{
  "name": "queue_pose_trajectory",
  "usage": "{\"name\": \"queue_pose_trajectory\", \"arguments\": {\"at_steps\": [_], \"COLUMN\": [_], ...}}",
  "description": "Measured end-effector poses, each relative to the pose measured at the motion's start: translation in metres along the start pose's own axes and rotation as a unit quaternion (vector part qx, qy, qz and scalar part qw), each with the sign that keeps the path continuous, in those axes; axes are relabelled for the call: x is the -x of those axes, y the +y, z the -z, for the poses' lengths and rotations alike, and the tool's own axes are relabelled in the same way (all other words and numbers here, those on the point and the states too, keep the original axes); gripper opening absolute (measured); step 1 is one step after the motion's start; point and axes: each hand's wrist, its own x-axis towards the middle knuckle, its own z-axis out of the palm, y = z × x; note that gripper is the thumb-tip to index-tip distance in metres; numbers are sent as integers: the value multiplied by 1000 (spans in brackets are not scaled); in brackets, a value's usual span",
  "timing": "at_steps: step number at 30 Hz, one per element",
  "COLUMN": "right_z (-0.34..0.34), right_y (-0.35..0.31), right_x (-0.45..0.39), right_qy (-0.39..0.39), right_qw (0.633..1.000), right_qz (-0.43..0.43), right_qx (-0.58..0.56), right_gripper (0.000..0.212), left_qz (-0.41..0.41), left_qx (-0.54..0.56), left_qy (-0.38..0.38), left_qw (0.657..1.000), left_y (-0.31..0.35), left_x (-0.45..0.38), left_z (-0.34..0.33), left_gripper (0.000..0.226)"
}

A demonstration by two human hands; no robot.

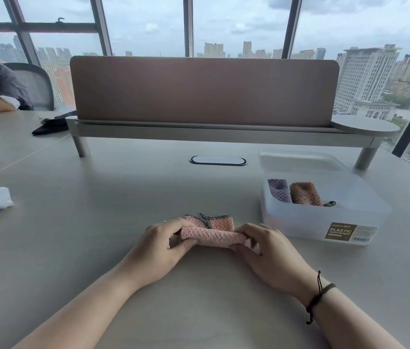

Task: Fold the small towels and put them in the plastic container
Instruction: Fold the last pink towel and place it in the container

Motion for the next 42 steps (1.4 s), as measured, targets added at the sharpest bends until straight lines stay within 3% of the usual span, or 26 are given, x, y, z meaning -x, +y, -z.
{"name": "queue_pose_trajectory", "arguments": {"at_steps": [3, 7, 13, 19, 24, 30, 33, 35, 39, 42], "right_z": [-3, -9, -21, -26, -26, -27, -23, -18, -10, -12], "right_y": [-1, -7, -8, -8, -8, -7, -8, -12, -22, -27], "right_x": [-4, -12, -24, -25, -23, -20, -16, -11, 3, 9], "right_qy": [13, 45, 81, 84, 68, 89, 71, 52, -38, -70], "right_qw": [998, 989, 984, 984, 987, 995, 996, 997, 999, 994], "right_qz": [-38, -91, -135, -146, -144, -40, -22, -21, -7, 34], "right_qx": [-47, -112, -88, -51, -1, 38, 54, 59, -34, -81], "right_gripper": [9, 17, 21, 26, 29, 18, 26, 33, 31, 25], "left_qz": [25, 67, 113, 152, 133, -9, -74, -72, -39, -49], "left_qx": [2, -1, -28, -34, -73, -185, -260, -284, -259, -209], "left_qy": [11, 42, 92, 73, 59, 71, 67, 57, 45, -4], "left_qw": [1000, 997, 989, 985, 987, 980, 960, 955, 964, 977], "left_y": [0, -2, -9, -9, -3, 4, 9, 11, 15, 17], "left_x": [-1, -5, -11, -9, -5, -3, -1, 1, 4, 6], "left_z": [-1, -4, -13, -10, -10, -10, -9, -7, -4, -7], "left_gripper": [14, 10, 16, 18, 13, 19, 23, 26, 22, 38]}}
